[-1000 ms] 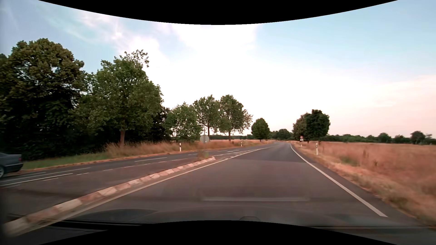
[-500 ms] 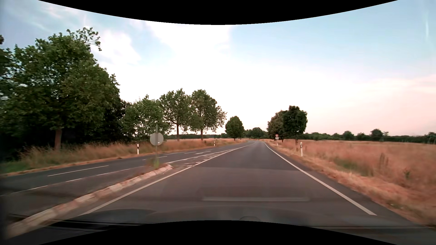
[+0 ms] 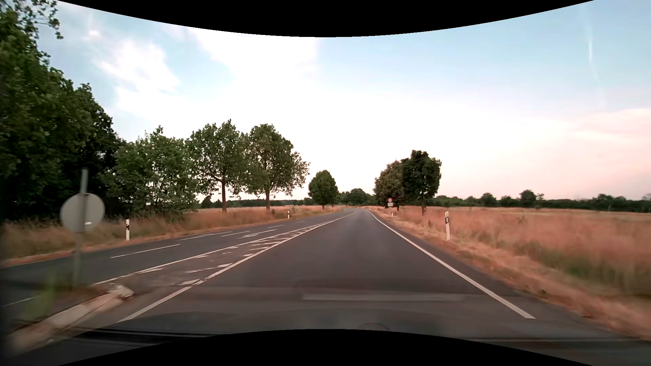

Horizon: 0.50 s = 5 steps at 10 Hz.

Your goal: Follow the waypoints while adhering to traffic rules and regulations

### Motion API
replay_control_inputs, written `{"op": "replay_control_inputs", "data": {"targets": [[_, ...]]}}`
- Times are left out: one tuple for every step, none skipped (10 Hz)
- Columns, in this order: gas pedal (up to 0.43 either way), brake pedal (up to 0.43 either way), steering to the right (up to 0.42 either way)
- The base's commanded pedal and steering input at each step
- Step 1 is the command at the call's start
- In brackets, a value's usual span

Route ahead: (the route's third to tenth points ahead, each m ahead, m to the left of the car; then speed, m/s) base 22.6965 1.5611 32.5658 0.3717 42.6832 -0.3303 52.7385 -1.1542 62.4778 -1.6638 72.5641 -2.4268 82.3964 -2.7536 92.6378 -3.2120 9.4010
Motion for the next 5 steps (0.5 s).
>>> {"op": "replay_control_inputs", "data": {"targets": [[0.268, 0.0, 0.036], [0.268, 0.0, 0.026], [0.28, 0.0, 0.012], [0.28, 0.0, 0.004], [0.28, 0.0, 0.003]]}}
